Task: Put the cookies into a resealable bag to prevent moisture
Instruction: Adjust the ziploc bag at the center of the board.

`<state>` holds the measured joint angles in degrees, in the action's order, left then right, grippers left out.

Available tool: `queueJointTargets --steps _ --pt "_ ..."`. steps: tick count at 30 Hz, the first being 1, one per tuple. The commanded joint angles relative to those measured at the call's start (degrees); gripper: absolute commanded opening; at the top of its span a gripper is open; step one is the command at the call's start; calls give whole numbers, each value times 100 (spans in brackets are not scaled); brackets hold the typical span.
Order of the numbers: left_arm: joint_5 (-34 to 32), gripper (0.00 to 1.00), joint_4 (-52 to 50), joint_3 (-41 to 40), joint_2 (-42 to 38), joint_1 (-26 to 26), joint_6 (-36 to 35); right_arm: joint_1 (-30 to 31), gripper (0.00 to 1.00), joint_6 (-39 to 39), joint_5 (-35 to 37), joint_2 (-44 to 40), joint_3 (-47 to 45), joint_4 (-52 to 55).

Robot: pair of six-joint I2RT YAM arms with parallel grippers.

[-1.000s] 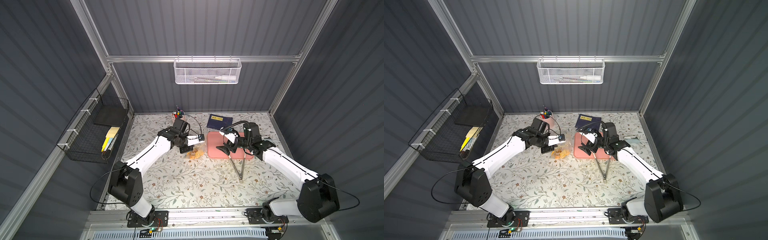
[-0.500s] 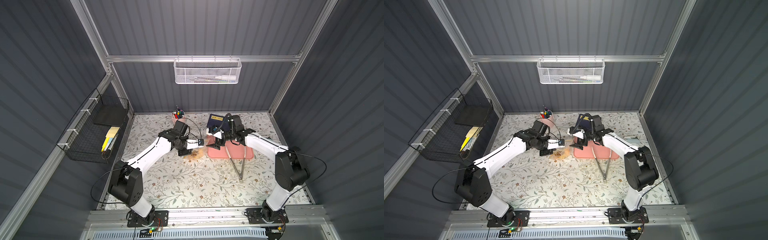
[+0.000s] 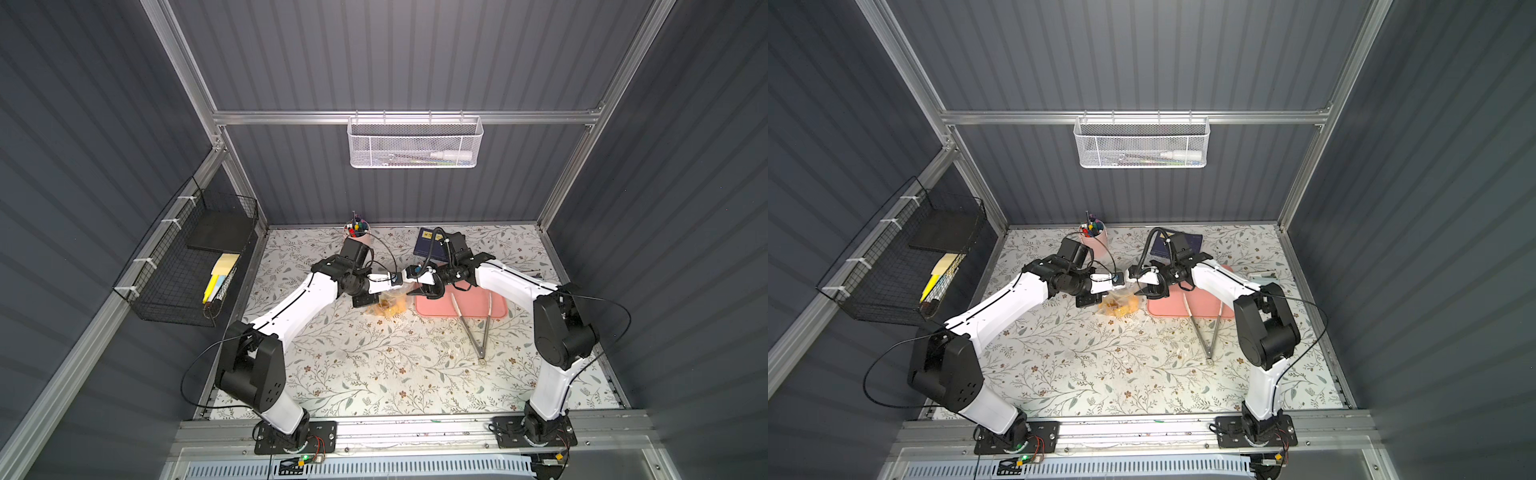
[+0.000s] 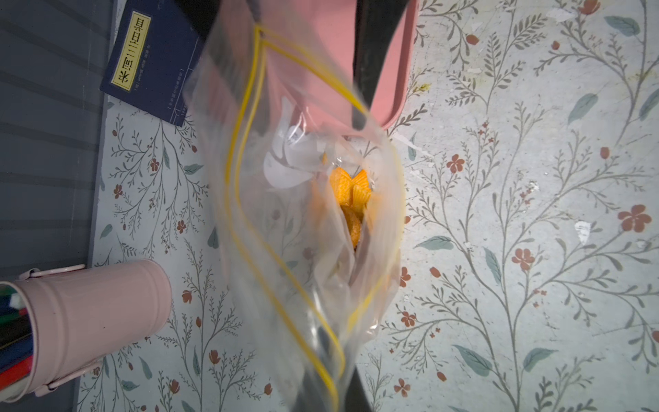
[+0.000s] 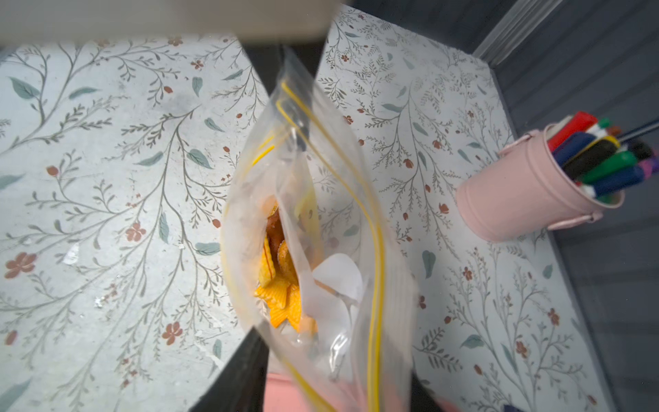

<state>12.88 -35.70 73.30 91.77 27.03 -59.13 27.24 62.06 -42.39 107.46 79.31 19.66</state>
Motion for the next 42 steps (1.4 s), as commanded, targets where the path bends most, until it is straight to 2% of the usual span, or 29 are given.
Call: queueJointTargets --steps 1,3,4,5,7,12,15,17,23,25,26,28,30,31,33,38,42 --pt "208 7 320 -183 -107 -106 262 37 35 -559 82 -93 -14 -202" --pt "272 18 492 -346 -267 -181 474 43 28 -858 63 -198 -56 -269" --pt "301 26 636 -482 -383 -218 598 42 25 -1073 -2 -231 -22 -241" --pt "333 28 784 -628 -499 -248 698 44 23 -1248 -37 -247 12 -207" --pt "436 35 1194 -979 -750 -331 1015 69 21 -1759 -21 -282 49 -240" --pt "531 62 2286 -1856 -1384 -365 1865 151 21 -2660 121 -313 91 -287" --pt "466 70 3217 -2533 -1749 -365 2416 177 21 -3160 122 -322 183 -215" --pt "450 71 3739 -2874 -1819 -356 2739 182 21 -3493 126 -322 224 -174" --pt "110 73 4522 -3404 -1721 -242 2899 191 20 -4096 320 -366 190 -62" --pt "-31 68 4614 -3394 -1609 -224 2894 193 20 -4153 337 -383 199 1" --pt "-115 60 4631 -3364 -1571 -224 2907 196 20 -4141 322 -397 209 26" --pt "-290 27 4638 -3268 -1537 -232 2919 202 19 -4141 293 -426 253 145" --pt "-322 10 4556 -3172 -1609 -233 2829 198 19 -4105 244 -476 332 317" --pt "-314 5 4413 -3073 -1671 -234 2760 202 18 -4064 188 -517 393 441" --pt "-211 4 3880 -2782 -1778 -233 2546 200 18 -3940 51 -623 502 727" --pt "268 2 1714 -1698 -1932 -237 1926 220 19 -3475 -334 -963 751 1737" --pt "438 1 465 -1110 -2033 -235 1685 350 19 -3061 -528 -1162 673 2458"
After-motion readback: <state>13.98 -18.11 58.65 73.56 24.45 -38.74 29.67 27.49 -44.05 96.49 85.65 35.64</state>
